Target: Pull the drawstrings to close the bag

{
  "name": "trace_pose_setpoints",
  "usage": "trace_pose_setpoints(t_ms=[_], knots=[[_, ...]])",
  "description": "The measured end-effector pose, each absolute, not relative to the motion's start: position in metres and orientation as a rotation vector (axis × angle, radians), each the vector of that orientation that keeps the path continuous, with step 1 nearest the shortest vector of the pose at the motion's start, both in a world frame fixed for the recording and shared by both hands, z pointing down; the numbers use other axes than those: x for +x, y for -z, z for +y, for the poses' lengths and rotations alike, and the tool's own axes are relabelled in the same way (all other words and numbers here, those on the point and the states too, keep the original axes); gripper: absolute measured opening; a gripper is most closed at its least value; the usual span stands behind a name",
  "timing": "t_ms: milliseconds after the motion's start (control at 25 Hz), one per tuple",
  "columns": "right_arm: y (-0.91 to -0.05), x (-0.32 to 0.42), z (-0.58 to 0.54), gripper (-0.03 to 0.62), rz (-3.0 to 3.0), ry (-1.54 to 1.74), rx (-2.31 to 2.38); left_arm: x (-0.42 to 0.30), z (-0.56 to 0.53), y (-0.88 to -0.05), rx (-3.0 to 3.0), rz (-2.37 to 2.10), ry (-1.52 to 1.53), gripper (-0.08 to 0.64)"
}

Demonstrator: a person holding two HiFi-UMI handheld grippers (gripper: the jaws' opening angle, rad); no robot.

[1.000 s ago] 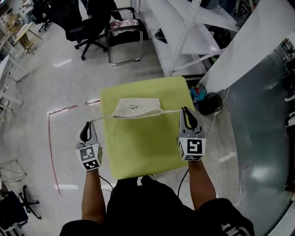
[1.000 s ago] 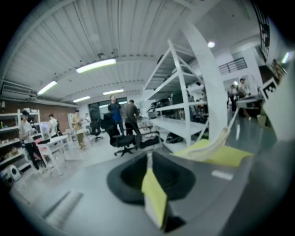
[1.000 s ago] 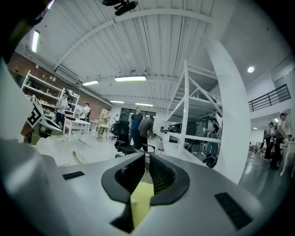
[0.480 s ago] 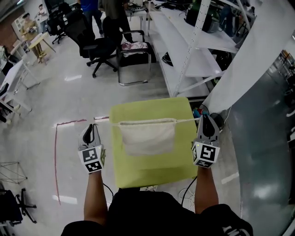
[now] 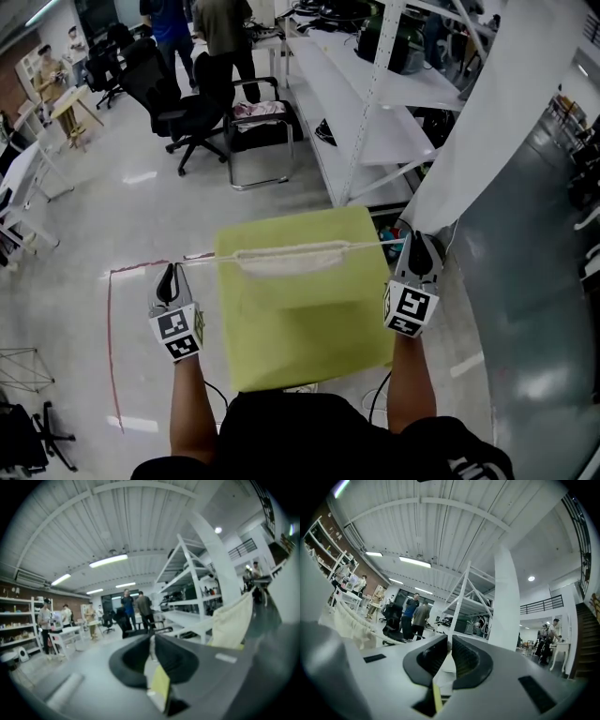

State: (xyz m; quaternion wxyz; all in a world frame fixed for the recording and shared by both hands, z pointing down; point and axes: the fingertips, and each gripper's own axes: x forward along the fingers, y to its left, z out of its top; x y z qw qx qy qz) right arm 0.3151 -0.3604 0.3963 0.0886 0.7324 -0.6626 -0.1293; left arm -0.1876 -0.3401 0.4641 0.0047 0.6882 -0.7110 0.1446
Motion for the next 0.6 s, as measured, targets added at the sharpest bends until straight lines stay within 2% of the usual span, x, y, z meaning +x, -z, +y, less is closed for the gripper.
trace_pose_setpoints(t_ms=[600], knots=[[-0.373, 0.337, -0.369, 0.032, -1.913, 0.38, 2.306, -0.226, -0.337, -0.449, 2.042, -2.268, -0.284, 0.043]])
